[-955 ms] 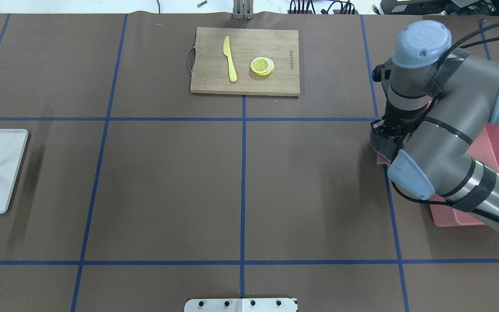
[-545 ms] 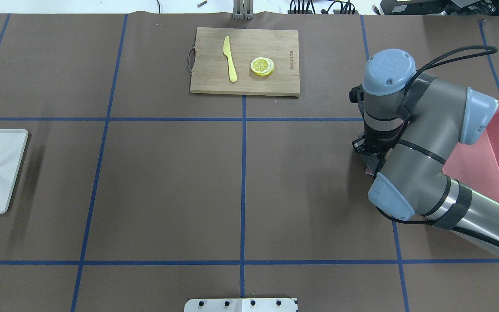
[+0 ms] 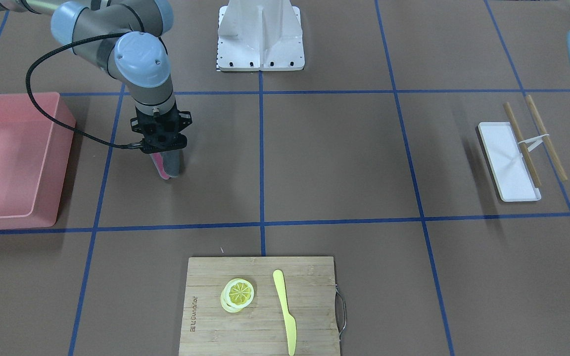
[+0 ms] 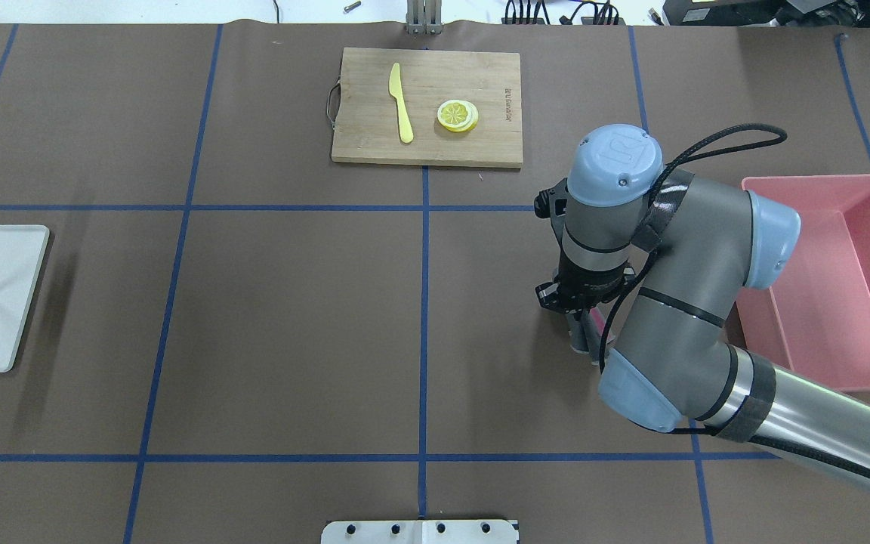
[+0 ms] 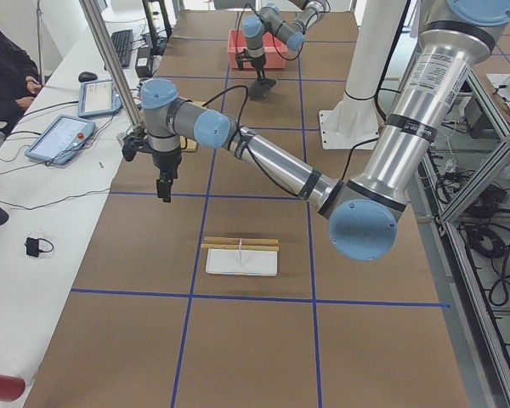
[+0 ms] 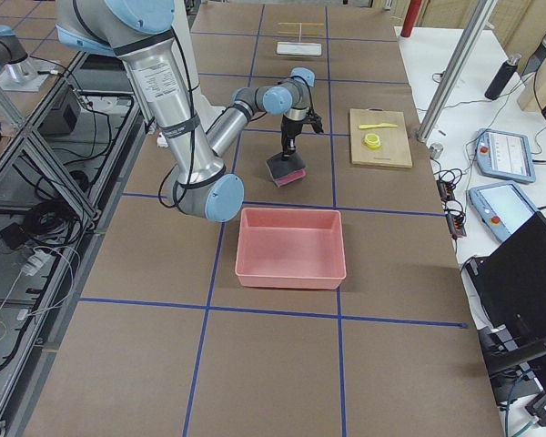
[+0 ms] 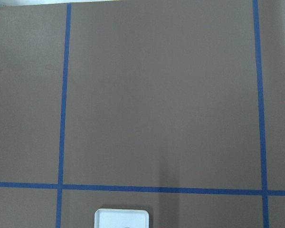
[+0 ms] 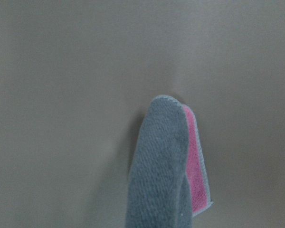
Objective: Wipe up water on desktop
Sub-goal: 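Lift the cloth with the right gripper and carry it over the pink bin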
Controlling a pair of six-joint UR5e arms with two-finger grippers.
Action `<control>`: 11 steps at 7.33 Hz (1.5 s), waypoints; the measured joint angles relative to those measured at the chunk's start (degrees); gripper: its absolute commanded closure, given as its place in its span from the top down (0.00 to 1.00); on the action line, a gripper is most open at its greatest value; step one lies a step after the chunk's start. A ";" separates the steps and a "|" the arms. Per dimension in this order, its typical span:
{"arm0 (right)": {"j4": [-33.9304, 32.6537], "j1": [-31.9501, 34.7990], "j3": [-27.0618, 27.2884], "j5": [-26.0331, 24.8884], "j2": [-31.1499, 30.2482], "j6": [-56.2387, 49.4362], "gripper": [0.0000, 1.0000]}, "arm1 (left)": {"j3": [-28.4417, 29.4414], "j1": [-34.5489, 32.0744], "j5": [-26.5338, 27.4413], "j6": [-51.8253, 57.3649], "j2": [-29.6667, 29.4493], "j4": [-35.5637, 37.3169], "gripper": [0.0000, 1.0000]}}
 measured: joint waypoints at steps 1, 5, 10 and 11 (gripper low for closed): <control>2.35 -0.78 1.14 1.74 -0.11 2.39 0.00 | 0.26 0.00 0.01 0.00 -0.01 -0.33 0.98; 4.65 1.34 9.61 6.30 -0.31 6.81 0.00 | 0.37 0.00 -0.04 -0.05 -0.01 -0.53 0.98; 4.43 22.49 18.94 8.68 -8.94 4.77 0.00 | 0.20 0.01 -0.08 -0.15 -0.15 -0.50 0.98; 4.39 26.78 18.76 10.04 -12.62 0.55 0.00 | 0.19 0.05 -0.08 -0.17 -0.19 -0.51 0.98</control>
